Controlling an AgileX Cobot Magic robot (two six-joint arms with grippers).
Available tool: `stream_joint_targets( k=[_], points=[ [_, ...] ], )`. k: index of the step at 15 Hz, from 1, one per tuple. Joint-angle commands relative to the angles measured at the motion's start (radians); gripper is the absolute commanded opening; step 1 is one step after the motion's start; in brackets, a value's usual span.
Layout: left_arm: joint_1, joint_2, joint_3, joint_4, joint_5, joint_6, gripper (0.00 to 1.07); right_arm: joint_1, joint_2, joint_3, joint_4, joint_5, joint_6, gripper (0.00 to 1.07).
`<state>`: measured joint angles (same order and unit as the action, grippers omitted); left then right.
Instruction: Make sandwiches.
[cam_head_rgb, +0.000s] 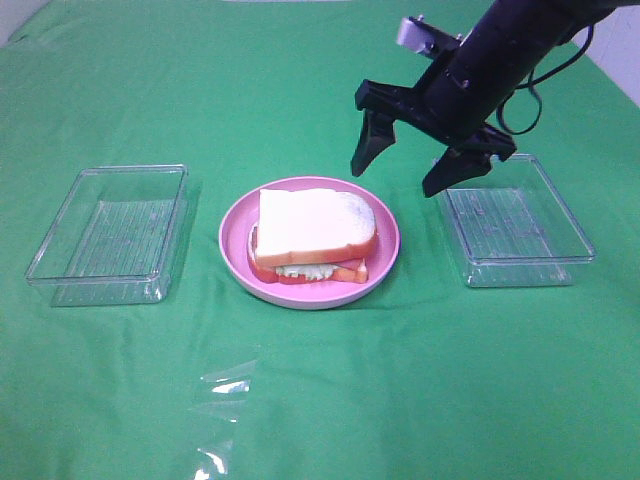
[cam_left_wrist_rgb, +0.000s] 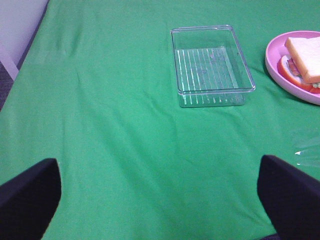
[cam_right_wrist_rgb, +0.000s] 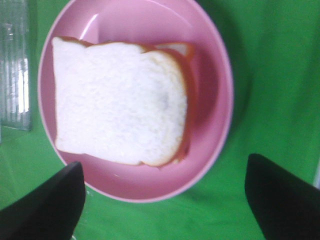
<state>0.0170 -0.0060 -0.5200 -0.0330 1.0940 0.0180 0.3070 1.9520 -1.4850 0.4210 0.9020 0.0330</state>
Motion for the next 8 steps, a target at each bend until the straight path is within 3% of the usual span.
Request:
stream_joint_targets(
  k=[1, 3, 8],
  points=[
    [0.003, -0.018, 0.003, -0.004, -0.016, -0.005, 1.00, -0.005, -0.065, 0.002, -0.147, 0.055, 0.078, 0.84],
    [0.003, -0.018, 0.003, -0.004, -0.016, -0.005, 1.00, -0.026, -0.128, 0.002, -0.243, 0.103, 0.118, 0.84],
    [0.003, -0.018, 0.003, -0.004, -0.016, -0.005, 1.00, -0.255, -0.174, 0.002, -0.312, 0.181, 0.067, 0.84]
  ],
)
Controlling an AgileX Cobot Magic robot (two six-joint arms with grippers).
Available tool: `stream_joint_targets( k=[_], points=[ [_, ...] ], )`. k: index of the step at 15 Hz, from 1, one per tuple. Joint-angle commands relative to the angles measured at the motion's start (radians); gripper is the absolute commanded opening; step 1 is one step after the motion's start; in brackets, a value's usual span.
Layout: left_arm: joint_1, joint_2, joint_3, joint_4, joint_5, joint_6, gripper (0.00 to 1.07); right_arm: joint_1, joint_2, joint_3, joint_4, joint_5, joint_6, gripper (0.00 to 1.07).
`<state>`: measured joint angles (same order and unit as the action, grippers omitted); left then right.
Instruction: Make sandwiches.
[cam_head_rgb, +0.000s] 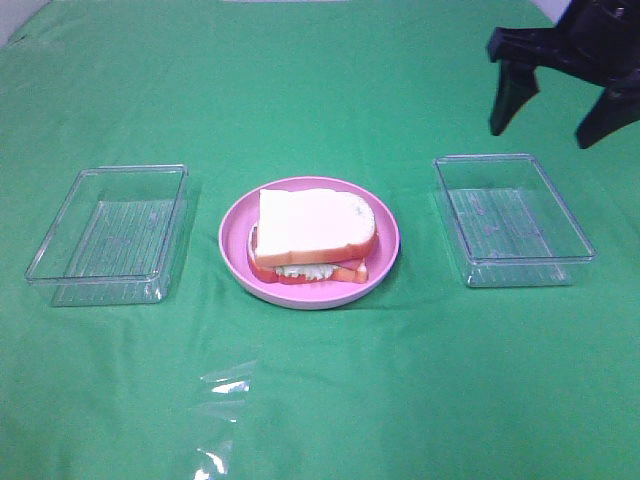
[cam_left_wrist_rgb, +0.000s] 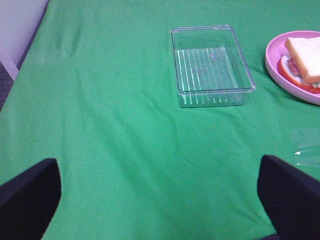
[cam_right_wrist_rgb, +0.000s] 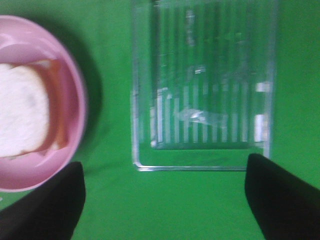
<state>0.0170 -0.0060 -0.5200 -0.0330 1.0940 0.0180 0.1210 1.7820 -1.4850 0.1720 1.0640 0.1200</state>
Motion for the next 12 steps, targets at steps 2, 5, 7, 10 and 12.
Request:
stream_joint_targets(
  k=[2, 5, 7, 10, 12],
  points=[
    [0.003, -0.018, 0.003, -0.004, -0.016, -0.005, 1.00, -0.112, -0.006, 0.004, -0.163, 0.071, -0.020, 0.84],
    [0.003, -0.018, 0.003, -0.004, -0.016, -0.005, 1.00, -0.092, -0.080, 0.064, -0.172, 0.174, -0.035, 0.84],
    [0.003, -0.018, 0.003, -0.004, -0.016, -0.005, 1.00, -0.092, -0.219, 0.218, -0.139, 0.162, -0.035, 0.84],
    [0.003, -0.018, 0.003, -0.004, -0.016, -0.005, 1.00, -0.092, -0.466, 0.459, -0.134, 0.102, -0.035, 0.84],
    [0.003, -0.018, 0.003, -0.004, -0.016, -0.005, 1.00, -0.092, -0.787, 0.710, -0.134, -0.011, -0.035, 0.84]
  ],
)
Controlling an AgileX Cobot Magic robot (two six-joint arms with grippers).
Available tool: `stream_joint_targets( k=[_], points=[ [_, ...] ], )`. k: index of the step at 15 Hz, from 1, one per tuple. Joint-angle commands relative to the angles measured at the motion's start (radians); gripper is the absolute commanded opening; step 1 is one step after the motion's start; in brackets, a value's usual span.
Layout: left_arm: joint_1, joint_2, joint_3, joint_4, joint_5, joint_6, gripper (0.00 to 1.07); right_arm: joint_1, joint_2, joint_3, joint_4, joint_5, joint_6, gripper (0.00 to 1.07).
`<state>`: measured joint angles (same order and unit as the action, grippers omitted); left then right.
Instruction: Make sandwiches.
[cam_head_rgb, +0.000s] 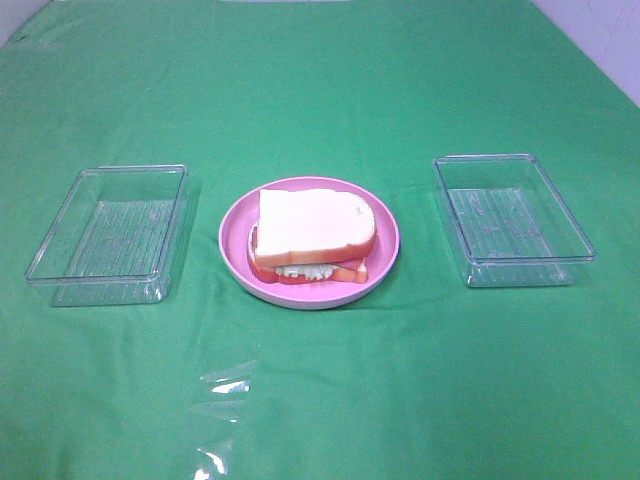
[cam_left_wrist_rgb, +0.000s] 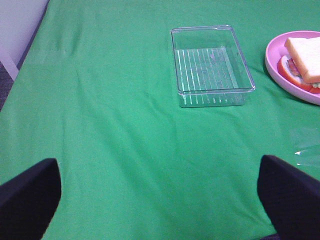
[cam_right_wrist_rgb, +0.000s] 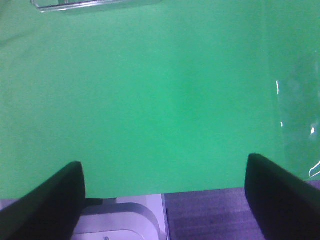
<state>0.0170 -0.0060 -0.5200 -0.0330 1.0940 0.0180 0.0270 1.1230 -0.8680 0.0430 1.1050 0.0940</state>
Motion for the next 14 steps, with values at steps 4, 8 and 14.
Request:
stream_joint_targets(
  k=[4, 8, 14],
  points=[
    [0.003, -0.018, 0.003, -0.004, -0.016, -0.005, 1.00, 0.002, -0.460, 0.311, -0.007, -0.107, -0.027, 0.84],
    [0.003, -0.016, 0.003, -0.004, -0.016, -0.005, 1.00, 0.002, -0.836, 0.389, -0.006, -0.108, -0.079, 0.84],
    [0.003, -0.016, 0.003, -0.004, -0.016, -0.005, 1.00, 0.001, -1.145, 0.395, -0.008, -0.032, -0.130, 0.84]
  ],
)
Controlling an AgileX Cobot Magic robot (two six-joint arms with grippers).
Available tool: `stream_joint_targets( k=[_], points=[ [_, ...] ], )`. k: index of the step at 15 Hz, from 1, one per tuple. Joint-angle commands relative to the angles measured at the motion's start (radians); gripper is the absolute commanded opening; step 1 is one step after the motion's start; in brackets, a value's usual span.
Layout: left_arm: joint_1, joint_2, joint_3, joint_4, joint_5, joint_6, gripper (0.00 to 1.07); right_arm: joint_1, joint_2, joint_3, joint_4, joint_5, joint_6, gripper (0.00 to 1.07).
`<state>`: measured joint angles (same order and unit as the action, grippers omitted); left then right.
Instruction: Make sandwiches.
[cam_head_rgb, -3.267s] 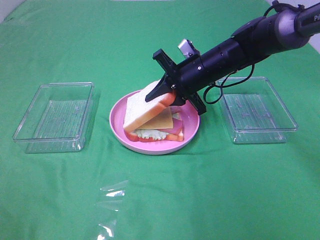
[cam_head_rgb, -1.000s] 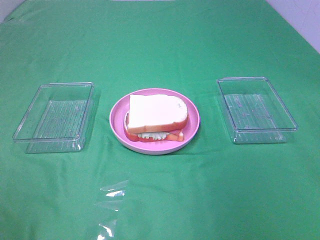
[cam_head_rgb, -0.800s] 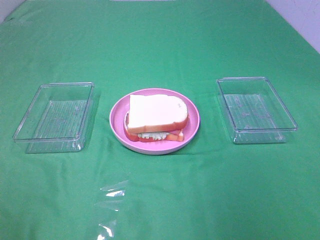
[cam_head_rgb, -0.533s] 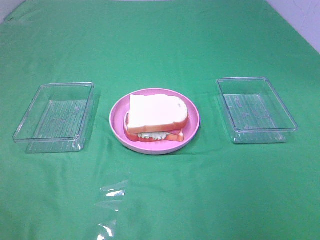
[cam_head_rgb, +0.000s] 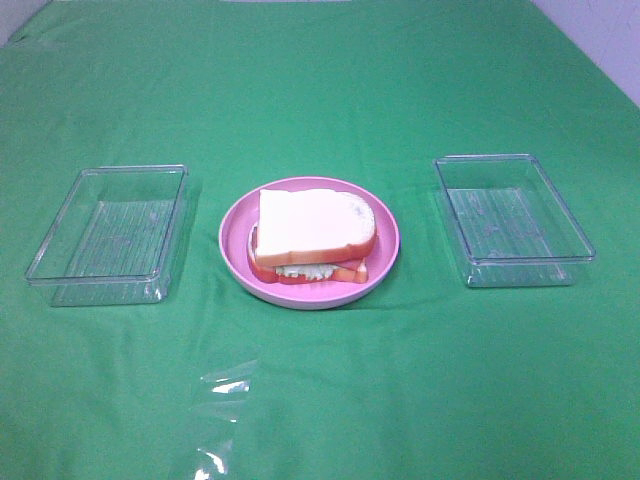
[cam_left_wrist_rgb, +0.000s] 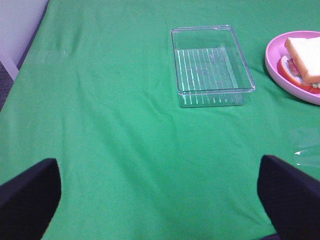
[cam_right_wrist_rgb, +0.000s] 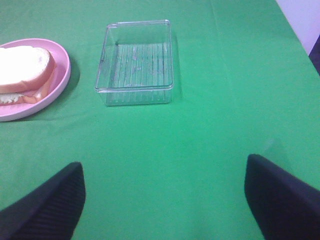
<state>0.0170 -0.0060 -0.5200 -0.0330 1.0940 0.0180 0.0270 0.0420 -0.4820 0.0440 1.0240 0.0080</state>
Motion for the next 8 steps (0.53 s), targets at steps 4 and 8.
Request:
stream_joint_targets(
  k=[4, 8],
  points=[
    [0.003, -0.015, 0.003, -0.004, -0.016, -0.005, 1.00, 0.001, -0.068, 0.029, -0.054, 0.079, -0.008, 0.84],
    [0.003, -0.015, 0.003, -0.004, -0.016, -0.005, 1.00, 0.001, -0.068, 0.029, -0.056, 0.078, -0.001, 0.84]
  ],
)
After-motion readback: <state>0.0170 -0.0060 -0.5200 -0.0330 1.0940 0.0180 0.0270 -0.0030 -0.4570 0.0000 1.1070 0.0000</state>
